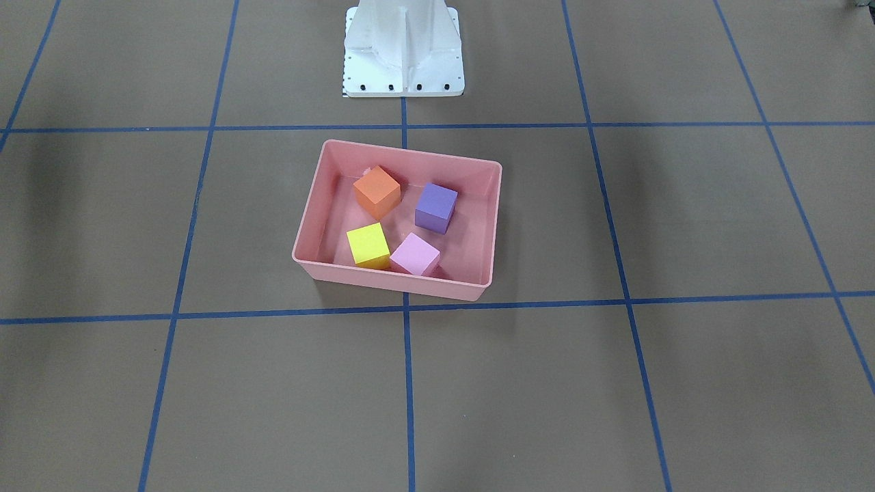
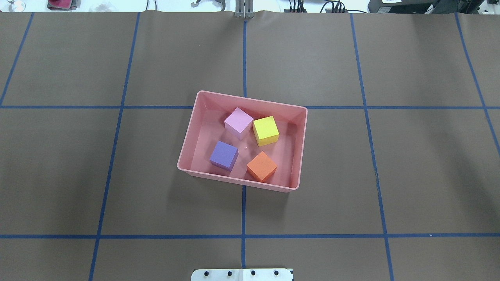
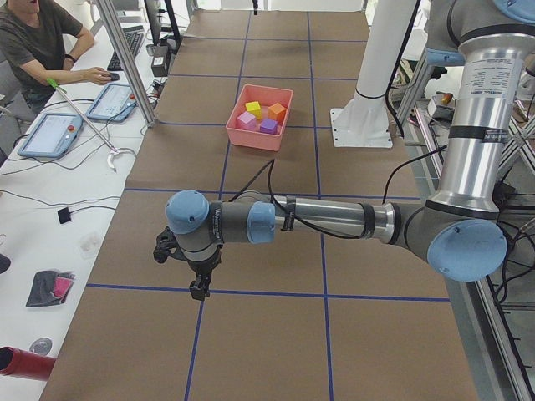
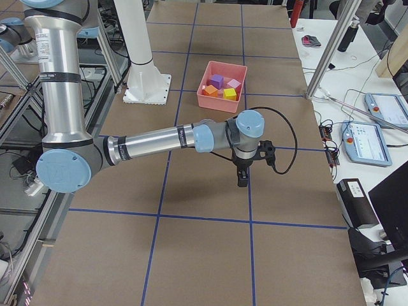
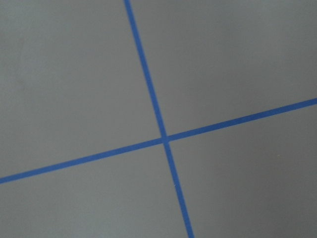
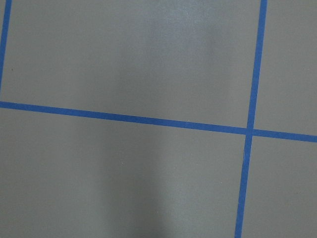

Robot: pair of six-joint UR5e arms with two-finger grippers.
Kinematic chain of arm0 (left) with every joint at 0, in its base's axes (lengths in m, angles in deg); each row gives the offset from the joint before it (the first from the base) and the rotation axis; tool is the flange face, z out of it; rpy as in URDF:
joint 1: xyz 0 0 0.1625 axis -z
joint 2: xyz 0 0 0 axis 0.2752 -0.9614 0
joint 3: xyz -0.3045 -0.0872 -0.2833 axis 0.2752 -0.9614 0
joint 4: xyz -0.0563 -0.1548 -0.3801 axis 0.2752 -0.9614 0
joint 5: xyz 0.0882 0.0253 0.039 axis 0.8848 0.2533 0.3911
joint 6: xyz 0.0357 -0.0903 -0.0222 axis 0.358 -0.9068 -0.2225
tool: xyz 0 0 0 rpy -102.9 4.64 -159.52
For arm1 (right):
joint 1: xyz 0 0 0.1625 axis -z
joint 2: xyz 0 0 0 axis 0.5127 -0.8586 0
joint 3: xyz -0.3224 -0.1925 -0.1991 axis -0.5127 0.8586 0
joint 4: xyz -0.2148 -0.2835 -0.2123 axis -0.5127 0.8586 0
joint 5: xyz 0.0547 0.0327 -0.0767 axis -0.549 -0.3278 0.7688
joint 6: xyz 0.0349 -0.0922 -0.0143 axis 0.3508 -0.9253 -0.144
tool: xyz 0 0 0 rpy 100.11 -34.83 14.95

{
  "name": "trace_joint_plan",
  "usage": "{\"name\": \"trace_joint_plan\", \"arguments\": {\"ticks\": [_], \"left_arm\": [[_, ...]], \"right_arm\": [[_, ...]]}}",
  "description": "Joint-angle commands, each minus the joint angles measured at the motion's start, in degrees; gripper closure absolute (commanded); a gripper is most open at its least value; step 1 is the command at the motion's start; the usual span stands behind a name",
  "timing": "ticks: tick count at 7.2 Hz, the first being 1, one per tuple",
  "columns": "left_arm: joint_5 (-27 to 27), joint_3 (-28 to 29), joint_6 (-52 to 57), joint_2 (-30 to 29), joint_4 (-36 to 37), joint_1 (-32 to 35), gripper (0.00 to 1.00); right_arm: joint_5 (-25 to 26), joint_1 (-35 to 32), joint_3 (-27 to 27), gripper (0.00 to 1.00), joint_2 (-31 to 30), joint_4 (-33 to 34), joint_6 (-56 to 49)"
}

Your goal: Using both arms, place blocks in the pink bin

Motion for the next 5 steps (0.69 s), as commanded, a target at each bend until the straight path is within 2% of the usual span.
{"name": "trace_joint_plan", "arguments": {"ticks": [1, 2, 5], "left_arm": [[-0.2, -2.8, -6.1, 0.7, -0.1, 0.2, 0.01], [-0.2, -2.2, -6.2, 0.7, -0.1, 0.0, 0.01], [-0.3, -2.3, -10.1, 0.7, -0.2, -0.2, 0.00]], "right_arm": [[0.3, 0.0, 0.0, 0.00, -0.1, 0.3, 0.2], [0.4, 0.0, 0.3, 0.00, -0.1, 0.2, 0.2], [5.2, 0.0, 0.5, 0.00, -0.3, 0.3, -0.4]]}}
